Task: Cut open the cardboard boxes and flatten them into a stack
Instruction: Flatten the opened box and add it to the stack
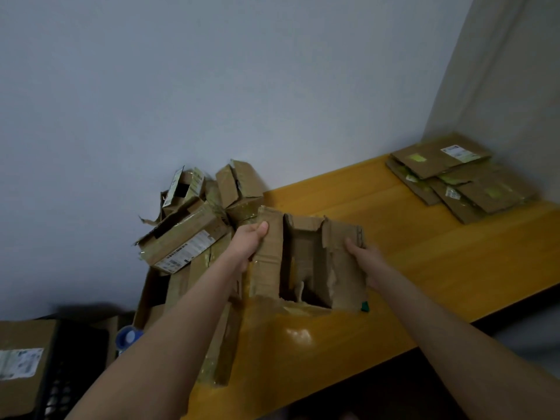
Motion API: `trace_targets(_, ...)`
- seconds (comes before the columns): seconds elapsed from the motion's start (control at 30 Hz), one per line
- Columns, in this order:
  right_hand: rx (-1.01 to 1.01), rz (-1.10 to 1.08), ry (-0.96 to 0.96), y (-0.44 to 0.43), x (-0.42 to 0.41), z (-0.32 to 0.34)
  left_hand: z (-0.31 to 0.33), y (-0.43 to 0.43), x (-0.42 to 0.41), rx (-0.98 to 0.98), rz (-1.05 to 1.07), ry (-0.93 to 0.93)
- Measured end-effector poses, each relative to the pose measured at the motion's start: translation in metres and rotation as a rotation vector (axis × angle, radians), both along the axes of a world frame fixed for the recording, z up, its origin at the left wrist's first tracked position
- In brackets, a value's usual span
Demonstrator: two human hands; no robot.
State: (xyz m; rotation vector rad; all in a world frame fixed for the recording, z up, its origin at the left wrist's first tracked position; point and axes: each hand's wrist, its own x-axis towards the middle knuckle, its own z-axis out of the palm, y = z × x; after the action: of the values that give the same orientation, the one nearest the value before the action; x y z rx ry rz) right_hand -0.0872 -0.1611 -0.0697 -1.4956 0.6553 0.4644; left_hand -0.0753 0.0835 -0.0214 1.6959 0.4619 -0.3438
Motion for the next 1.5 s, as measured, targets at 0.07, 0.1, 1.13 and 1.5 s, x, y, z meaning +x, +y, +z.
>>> trace_targets(0.07, -0.254, 0.021, -0.098, -0.002, 0.001, -0.001, 0.000, -0.002, -0.001, -0.028, -0.026, 0.027)
trace_targets(0.1, -0.421, 0.061, -0.167, -0.003, 0.002, 0.001, 0.001, -0.004, -0.002, -0.037, -0.036, 0.031)
trace_targets(1.13, -0.788, 0.343, -0.389, 0.001, 0.010, 0.040, 0.036, -0.045, 0.007, 0.549, -0.458, -0.193)
trace_targets(1.5, -1.244, 0.632, -0.413, 0.033, 0.002, 0.044, 0.049, -0.068, 0.006, 0.576, -0.435, -0.262)
